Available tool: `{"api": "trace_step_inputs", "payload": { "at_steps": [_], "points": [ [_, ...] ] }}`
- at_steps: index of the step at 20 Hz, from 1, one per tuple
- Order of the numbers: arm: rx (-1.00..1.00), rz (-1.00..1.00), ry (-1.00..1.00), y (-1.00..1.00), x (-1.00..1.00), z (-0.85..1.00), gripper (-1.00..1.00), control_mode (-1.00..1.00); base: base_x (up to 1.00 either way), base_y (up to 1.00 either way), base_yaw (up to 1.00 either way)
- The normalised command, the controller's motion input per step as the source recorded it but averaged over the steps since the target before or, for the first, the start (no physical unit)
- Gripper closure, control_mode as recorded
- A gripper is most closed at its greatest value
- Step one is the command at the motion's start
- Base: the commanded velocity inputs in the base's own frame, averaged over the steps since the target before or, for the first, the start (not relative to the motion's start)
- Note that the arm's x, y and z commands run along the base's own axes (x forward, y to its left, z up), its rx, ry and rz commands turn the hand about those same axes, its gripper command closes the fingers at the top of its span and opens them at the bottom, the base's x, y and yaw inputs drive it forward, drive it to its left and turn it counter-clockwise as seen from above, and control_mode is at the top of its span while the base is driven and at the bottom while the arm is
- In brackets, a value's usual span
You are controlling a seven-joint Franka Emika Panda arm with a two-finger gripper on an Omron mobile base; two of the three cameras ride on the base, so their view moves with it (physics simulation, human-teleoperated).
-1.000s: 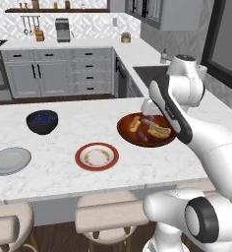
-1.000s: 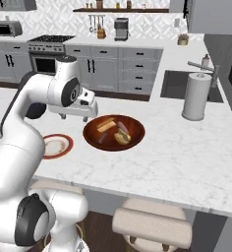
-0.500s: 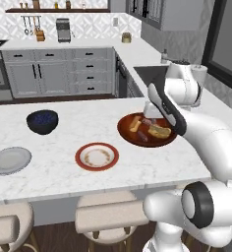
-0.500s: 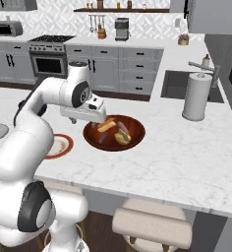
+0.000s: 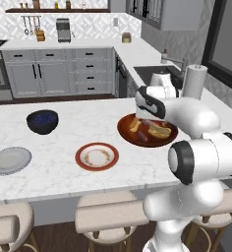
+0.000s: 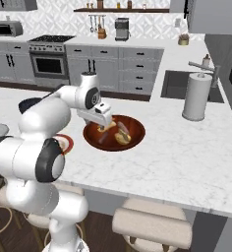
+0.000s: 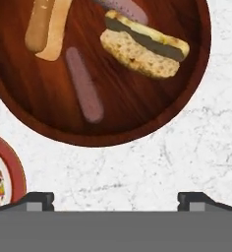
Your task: Place one bun and one sausage from the bowl on each plate.
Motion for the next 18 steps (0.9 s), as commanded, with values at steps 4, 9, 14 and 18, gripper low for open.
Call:
{"api": "trace_step_inputs", "payload": {
  "at_steps": [4,9,14,18],
  "points": [
    [-0.02,-0.2,-0.02,0.26,0.78,-0.11,-1.0,-1.0,0.0,0.0,0.0],
    [0.16,-0.18,-0.01,0.02,0.72,-0.26,-1.0,-1.0,0.0,0.0,0.0],
    [0.0,-0.16,0.0,0.0,0.39,-0.48,-1.0,-1.0,0.0,0.0,0.0],
    [0.0,-0.03,-0.03,0.0,0.29,-0.39,-1.0,-1.0,0.0,0.0,0.0]
  ]
}}
